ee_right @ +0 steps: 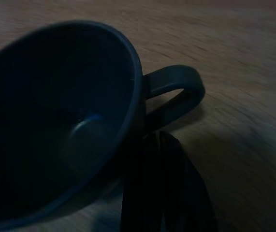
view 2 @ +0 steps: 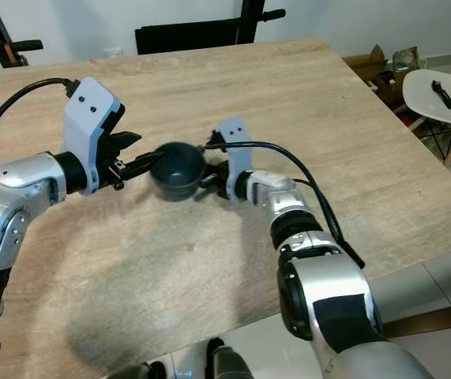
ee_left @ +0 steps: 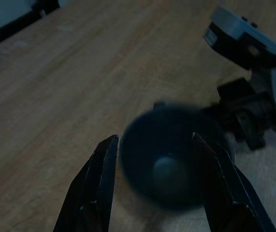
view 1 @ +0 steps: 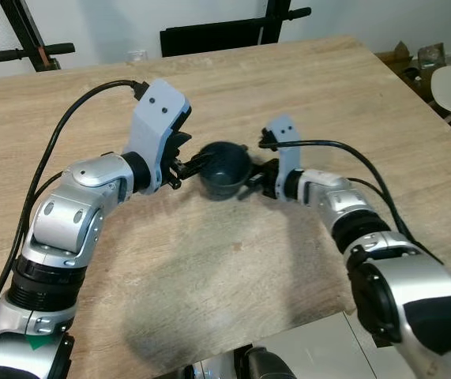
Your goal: Setting the table
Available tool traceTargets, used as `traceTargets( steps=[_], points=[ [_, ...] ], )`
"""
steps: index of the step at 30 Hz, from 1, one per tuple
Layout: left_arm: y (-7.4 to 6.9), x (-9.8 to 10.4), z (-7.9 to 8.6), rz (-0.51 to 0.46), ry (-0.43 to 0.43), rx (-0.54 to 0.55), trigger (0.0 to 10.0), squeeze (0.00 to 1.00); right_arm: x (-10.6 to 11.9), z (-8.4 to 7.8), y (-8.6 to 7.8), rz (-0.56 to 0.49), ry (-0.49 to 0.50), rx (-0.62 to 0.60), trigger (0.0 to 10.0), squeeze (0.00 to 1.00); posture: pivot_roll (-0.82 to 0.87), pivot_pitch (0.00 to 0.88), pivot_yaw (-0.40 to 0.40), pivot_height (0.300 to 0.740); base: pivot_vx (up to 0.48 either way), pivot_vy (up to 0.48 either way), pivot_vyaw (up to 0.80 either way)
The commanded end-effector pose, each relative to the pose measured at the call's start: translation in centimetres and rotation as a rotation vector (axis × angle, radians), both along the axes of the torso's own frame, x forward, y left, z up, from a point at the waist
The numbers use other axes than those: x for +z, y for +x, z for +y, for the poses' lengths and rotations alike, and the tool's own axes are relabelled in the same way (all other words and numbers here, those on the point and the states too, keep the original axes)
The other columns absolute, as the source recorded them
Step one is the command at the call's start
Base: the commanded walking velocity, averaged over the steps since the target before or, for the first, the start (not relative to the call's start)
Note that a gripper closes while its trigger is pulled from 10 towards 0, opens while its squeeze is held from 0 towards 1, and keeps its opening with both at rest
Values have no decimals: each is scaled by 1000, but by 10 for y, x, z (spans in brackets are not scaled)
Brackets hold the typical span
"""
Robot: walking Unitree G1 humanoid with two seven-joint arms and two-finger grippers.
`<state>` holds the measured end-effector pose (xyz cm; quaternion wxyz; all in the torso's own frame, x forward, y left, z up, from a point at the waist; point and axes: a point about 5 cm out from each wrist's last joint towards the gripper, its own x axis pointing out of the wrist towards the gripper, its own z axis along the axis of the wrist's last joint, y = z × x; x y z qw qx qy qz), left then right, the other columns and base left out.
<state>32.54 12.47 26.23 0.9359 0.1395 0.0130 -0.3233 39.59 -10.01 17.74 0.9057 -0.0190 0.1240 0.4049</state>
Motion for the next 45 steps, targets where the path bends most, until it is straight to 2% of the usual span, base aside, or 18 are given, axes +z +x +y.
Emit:
traceTargets(
  steps=[1,3,9,13,15,16,17,23,31,41,45],
  points=[
    [2,0,2,0,-4,8,10000,0,3,5,-1,-5,6,35,10000,0,28,120,27,740,0,0,0],
    [4,5,4,-15,-8,20,10000,0,7,9,-1,-14,32,66,10000,0,28,120,27,740,0,0,0],
    [8,12,7,-38,-13,39,10000,0,7,15,-3,-16,31,96,10000,0,25,113,24,740,0,0,0],
    [8,13,8,-44,-15,43,10000,0,6,11,-3,-44,3,87,10000,0,28,107,20,740,0,0,0],
    [8,13,8,-46,-16,46,10000,0,8,0,-5,-164,-75,126,10000,0,25,107,24,740,0,0,0],
    [8,13,8,-46,-16,46,10000,0,8,0,-5,-164,-75,126,10000,0,25,107,24,740,0,0,0],
    [8,13,9,-47,-16,46,10000,0,10,-5,-8,-214,-92,166,10000,0,23,107,25,740,0,0,0],
    [10,13,8,-48,-17,42,10000,0,18,-10,-19,-270,-76,290,10000,0,5,110,29,740,0,0,0],
    [13,14,6,-53,-22,40,10000,0,18,-3,-29,-297,-81,365,10000,0,4,112,27,740,0,0,0],
    [14,15,6,-55,-23,38,10000,0,15,23,-47,-307,-57,465,10000,0,10,112,30,740,0,0,0],
    [14,16,7,-58,-21,40,10000,0,19,27,-53,-318,-47,497,10000,0,13,114,30,740,0,0,0]
  ],
)
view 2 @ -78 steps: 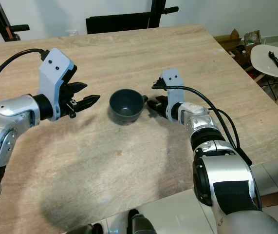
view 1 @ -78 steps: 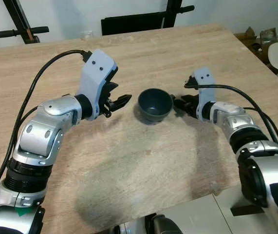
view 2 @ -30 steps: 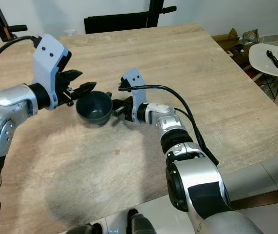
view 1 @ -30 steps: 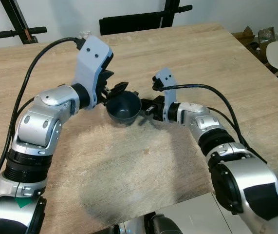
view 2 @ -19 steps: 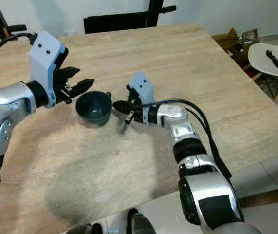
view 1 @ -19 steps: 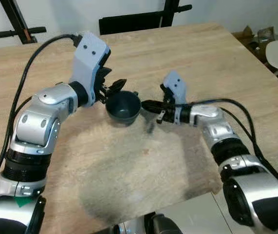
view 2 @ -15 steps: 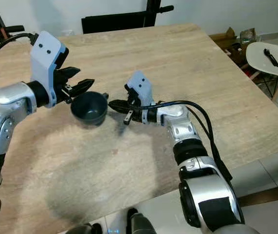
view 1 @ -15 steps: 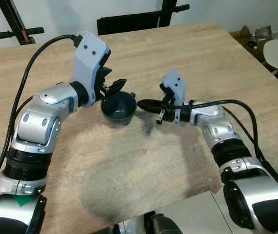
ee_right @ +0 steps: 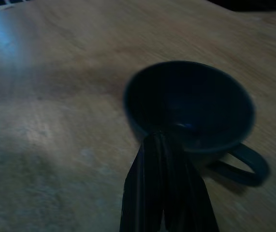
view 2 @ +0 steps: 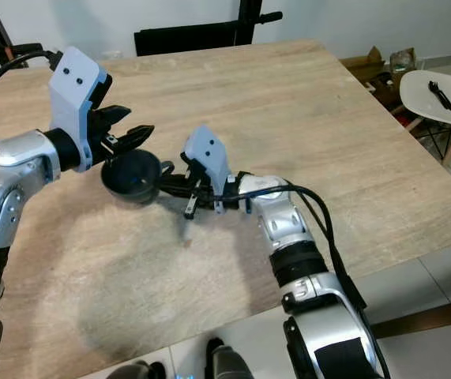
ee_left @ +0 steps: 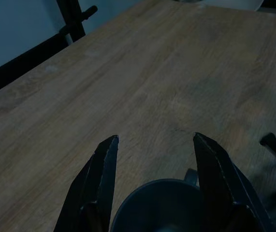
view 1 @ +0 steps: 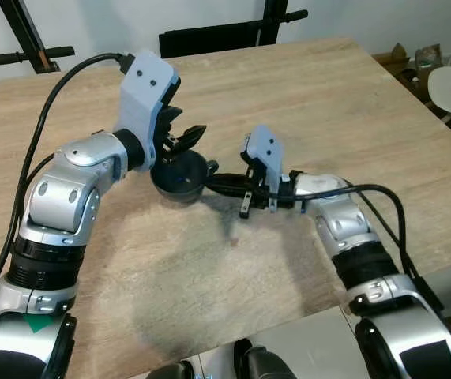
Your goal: Setting the table
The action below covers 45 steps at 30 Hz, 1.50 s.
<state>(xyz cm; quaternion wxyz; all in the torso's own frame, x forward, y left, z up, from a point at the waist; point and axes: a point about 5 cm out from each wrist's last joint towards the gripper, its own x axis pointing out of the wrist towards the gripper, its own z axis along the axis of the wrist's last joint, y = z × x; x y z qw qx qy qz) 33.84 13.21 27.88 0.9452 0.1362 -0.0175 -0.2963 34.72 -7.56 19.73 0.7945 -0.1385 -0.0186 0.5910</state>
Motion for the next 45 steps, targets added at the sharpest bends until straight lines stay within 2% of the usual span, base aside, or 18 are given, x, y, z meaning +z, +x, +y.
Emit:
traceTargets(
  steps=[1,6,7,10,13,18,19,20,21,23,24,28,36,37,39,42,44,45],
  points=[
    [1,0,0,4,7,-6,10000,0,6,0,-4,-10,13,22,10000,0,13,114,30,740,0,0,0],
    [1,-1,1,5,6,-6,10000,0,33,-19,11,-86,41,-93,10000,0,13,114,30,740,0,0,0],
    [1,-1,1,5,6,-6,10000,0,33,-19,11,-86,41,-93,10000,0,13,114,30,740,0,0,0],
    [2,-1,-1,5,3,-9,10000,0,41,-34,23,-110,35,-188,10000,0,6,117,28,740,0,0,0],
    [2,-1,-2,5,3,-10,10000,0,39,-42,27,-118,10,-227,10000,0,6,117,28,740,0,0,0],
    [2,0,1,5,7,-8,10000,0,19,-58,34,-124,-123,-291,10000,0,15,121,28,740,0,0,0],
    [1,0,1,4,8,-6,10000,0,16,-59,34,-135,-148,-294,10000,302,18,122,27,740,0,0,0],
    [1,0,2,4,8,-6,10000,0,14,-59,34,-144,-161,-293,10000,302,18,122,27,740,0,0,0],
    [1,0,1,4,9,-6,10000,0,13,-58,34,-165,-181,-286,10000,1000,18,122,27,740,0,0,0],
    [1,0,1,4,9,-6,10000,0,13,-58,35,-178,-193,-281,10000,1000,18,122,27,740,0,0,0],
    [1,-1,1,6,10,-6,10000,0,13,-57,37,-226,-233,-278,10000,1000,22,126,27,740,0,0,0],
    [0,-1,1,7,11,-6,10000,0,15,-55,38,-250,-257,-264,10000,1000,24,128,27,740,0,0,0],
    [-1,1,1,5,15,-9,10000,0,8,-36,39,-334,-350,-210,10000,1000,51,138,18,740,0,0,0],
    [-5,4,3,5,23,-12,10000,0,3,-30,39,-370,-395,-201,10000,0,73,140,18,740,0,0,0],
    [-9,5,7,9,39,-16,10000,0,1,-28,39,-393,-412,-200,10000,0,79,141,21,740,0,0,0],
    [-16,5,16,21,75,-24,10000,0,3,-27,40,-411,-398,-205,10000,0,86,143,25,740,0,0,0],
    [-24,4,29,36,126,-32,10000,0,5,-25,40,-409,-370,-209,10000,0,99,148,30,740,0,0,0],
    [-24,4,29,36,126,-32,10000,0,5,-25,40,-409,-370,-209,10000,0,99,148,30,740,0,0,0]
  ],
)
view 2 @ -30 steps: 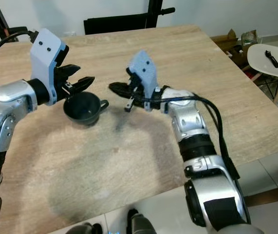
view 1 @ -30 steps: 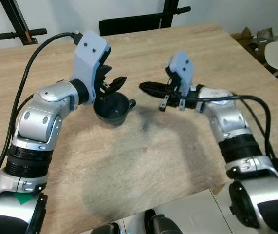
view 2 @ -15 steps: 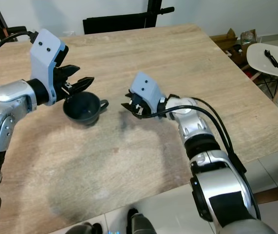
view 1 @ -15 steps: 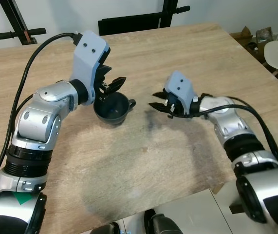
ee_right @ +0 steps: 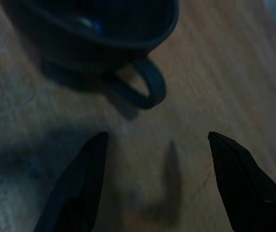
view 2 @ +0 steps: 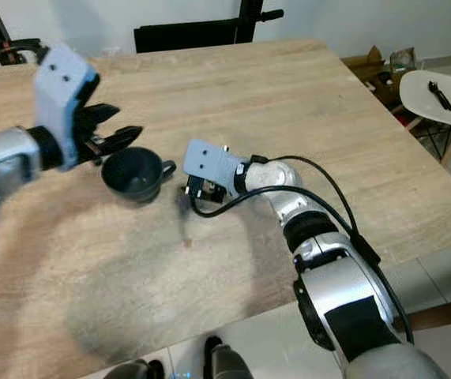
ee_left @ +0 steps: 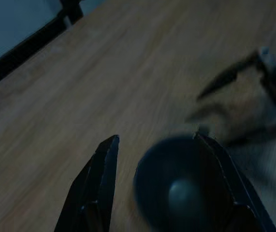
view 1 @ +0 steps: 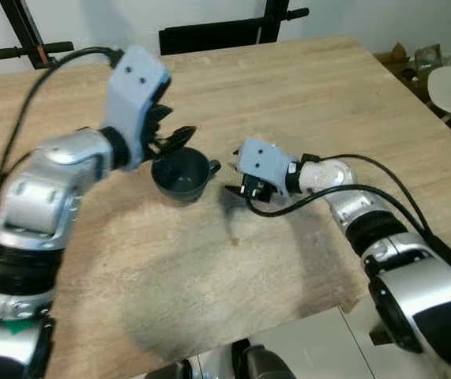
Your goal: Setting the table
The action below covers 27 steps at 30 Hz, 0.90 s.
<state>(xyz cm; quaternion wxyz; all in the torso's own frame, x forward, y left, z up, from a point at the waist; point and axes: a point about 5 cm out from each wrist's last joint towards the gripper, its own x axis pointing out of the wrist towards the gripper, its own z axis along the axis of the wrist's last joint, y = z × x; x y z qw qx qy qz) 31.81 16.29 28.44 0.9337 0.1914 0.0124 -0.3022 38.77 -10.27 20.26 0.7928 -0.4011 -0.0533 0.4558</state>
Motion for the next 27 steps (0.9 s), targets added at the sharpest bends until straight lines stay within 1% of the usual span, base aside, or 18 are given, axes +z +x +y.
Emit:
traceTargets(
  steps=[1,2,4,5,6,8,10,17,18,25,26,27],
  points=[
    [-8,-1,6,21,28,-28,10000,0,2,3,1,3,23,4,10000,0,99,148,30,740,0,0,0],
    [-8,-1,6,21,28,-28,10000,0,2,3,1,3,23,4,10000,0,99,148,30,740,0,0,0],
    [-16,-1,18,35,69,-25,10000,0,5,3,3,0,56,-14,10000,0,114,146,35,740,0,0,0],
    [-16,-1,18,35,69,-25,10000,0,5,3,3,0,56,-14,10000,0,114,146,35,740,0,0,0],
    [-23,1,25,46,89,-18,10000,0,9,2,5,-4,88,-31,10000,0,138,138,41,740,0,0,0],
    [-26,2,27,51,95,-20,10000,0,10,2,5,-2,100,-35,10000,0,138,138,41,740,0,0,0],
    [-31,2,30,59,113,-24,10000,0,12,6,6,11,136,-29,10000,0,151,135,44,740,0,0,0],
    [-33,2,35,65,125,-5,10000,0,14,11,5,36,167,-10,10000,0,162,128,47,740,0,0,0],
    [-33,2,35,68,127,-1,10000,0,12,12,4,57,162,6,10000,0,161,124,49,740,0,0,0],
    [-32,0,35,71,123,5,10000,0,4,12,2,109,130,38,10000,0,153,118,52,740,0,0,0],
    [-31,0,35,71,122,6,10000,0,3,12,1,111,129,45,9765,0,153,117,52,740,0,0,0],
    [-31,-1,34,71,122,6,10000,0,2,13,1,112,128,50,9765,0,152,116,52,740,0,0,0]
  ],
)
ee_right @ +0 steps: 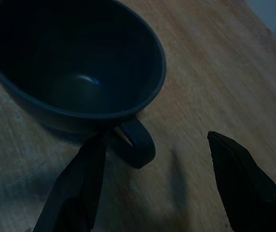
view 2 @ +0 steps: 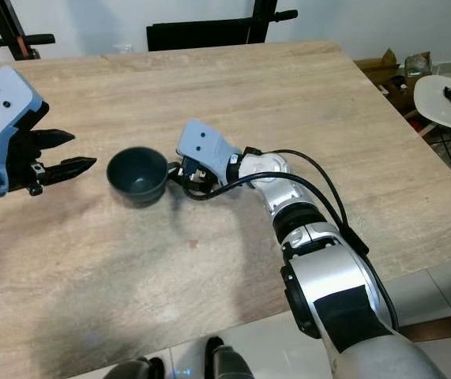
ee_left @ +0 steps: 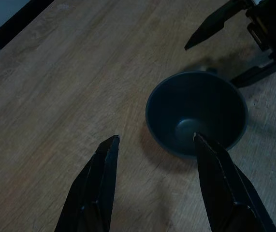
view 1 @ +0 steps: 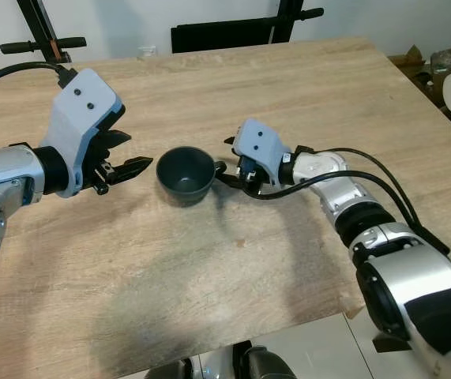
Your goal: Setting the table
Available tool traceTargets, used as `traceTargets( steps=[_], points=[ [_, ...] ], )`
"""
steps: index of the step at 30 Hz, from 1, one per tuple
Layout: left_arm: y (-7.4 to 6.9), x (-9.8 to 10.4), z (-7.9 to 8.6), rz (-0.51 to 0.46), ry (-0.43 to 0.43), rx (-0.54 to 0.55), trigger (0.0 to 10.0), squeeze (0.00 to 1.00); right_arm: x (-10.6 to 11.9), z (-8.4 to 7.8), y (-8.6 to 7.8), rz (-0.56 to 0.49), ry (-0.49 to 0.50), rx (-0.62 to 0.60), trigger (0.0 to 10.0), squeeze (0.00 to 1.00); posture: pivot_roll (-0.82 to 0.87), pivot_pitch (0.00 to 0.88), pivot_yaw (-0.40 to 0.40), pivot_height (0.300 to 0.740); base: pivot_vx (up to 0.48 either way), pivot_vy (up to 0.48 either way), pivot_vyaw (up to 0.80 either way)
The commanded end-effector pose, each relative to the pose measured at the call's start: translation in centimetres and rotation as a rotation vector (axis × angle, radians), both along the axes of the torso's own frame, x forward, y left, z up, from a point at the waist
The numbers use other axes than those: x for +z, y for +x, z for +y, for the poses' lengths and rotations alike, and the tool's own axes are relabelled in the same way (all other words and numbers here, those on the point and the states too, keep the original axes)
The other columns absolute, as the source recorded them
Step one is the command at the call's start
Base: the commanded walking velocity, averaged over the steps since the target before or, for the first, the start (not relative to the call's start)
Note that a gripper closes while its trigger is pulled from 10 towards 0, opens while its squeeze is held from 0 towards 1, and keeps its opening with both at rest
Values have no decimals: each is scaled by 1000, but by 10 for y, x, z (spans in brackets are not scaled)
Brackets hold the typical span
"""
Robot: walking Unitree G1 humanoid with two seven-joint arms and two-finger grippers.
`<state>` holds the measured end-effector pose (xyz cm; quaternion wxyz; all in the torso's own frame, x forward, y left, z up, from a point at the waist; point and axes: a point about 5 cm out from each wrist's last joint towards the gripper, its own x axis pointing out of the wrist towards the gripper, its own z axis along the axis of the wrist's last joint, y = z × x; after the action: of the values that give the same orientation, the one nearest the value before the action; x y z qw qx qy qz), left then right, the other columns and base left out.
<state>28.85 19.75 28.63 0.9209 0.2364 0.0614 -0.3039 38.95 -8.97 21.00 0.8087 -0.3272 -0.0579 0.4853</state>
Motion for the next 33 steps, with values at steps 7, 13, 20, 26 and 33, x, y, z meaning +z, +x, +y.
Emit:
traceTargets(
  steps=[7,13,20,26,33],
  points=[
    [1,-4,0,6,0,7,10000,0,-8,7,-4,60,14,54,4314,0,150,115,51,740,0,0,0],
    [3,-5,0,6,-4,15,10000,0,-10,10,-6,80,25,80,0,0,146,116,51,740,0,0,0],
    [6,-6,-4,1,-18,14,10000,0,-20,10,-11,152,22,130,0,0,130,114,50,740,0,0,0],
    [8,-7,-7,-3,-27,11,10000,0,-29,10,-17,226,49,184,0,0,115,112,47,740,0,0,0],
    [13,-10,-13,-7,-48,9,10000,0,-24,7,-18,291,194,209,0,0,86,107,40,740,0,0,0]
  ],
)
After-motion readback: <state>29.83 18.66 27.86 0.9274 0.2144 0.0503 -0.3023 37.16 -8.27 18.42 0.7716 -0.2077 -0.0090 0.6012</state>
